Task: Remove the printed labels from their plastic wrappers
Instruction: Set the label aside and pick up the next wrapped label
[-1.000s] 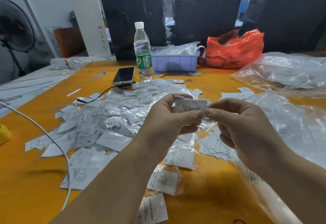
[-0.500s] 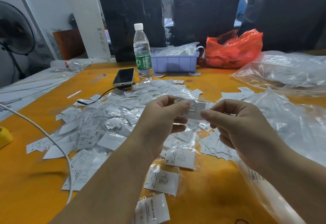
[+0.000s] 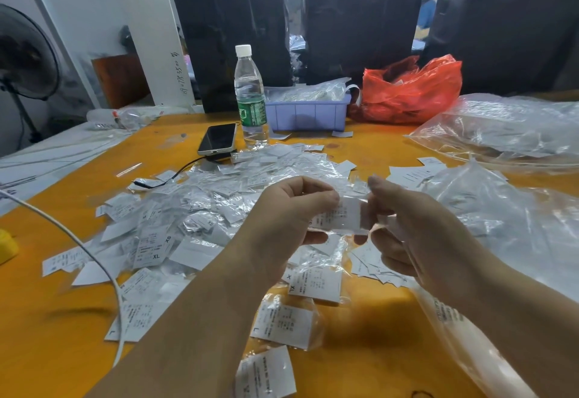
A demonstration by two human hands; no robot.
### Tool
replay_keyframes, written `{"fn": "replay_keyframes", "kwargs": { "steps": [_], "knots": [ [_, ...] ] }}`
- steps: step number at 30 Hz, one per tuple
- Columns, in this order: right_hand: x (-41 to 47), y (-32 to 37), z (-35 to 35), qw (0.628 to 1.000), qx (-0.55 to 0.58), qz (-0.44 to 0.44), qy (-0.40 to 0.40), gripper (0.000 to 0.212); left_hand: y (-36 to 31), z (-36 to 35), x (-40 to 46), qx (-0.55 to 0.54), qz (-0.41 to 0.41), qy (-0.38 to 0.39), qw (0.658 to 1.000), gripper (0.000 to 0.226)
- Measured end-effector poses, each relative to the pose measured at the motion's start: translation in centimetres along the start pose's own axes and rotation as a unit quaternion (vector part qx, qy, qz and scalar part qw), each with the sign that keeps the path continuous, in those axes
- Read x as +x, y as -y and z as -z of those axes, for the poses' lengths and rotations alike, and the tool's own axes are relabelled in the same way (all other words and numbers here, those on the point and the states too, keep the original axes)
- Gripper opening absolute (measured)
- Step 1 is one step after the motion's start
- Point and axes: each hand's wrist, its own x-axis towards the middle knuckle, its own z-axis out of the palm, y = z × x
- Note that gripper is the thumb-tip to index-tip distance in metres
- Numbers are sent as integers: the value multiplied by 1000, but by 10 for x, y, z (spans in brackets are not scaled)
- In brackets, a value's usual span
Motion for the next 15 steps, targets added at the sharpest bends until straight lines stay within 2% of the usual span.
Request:
{"fn": "replay_keyframes", "kwargs": {
  "steps": [3,6,9,11,13,15],
  "knots": [
    [1,-2,-2,999,-41,20,-12,20,-1,1,0,-11,3,-6,1000,13],
    [1,-1,-1,998,-32,35,-32,24,-3,3,1,-36,7,-22,999,14],
    [3,0,1,998,-22,39,-43,29,-5,3,0,-30,13,0,999,4],
    [5,-1,2,998,-44,36,-38,25,-3,4,0,-2,11,4,1000,13],
    [6,-2,4,992,-115,34,-36,17,-1,6,0,45,-4,-21,999,18],
    [5,-1,8,966,-247,50,-52,9,3,9,2,168,-49,-79,981,19]
  ]
}}
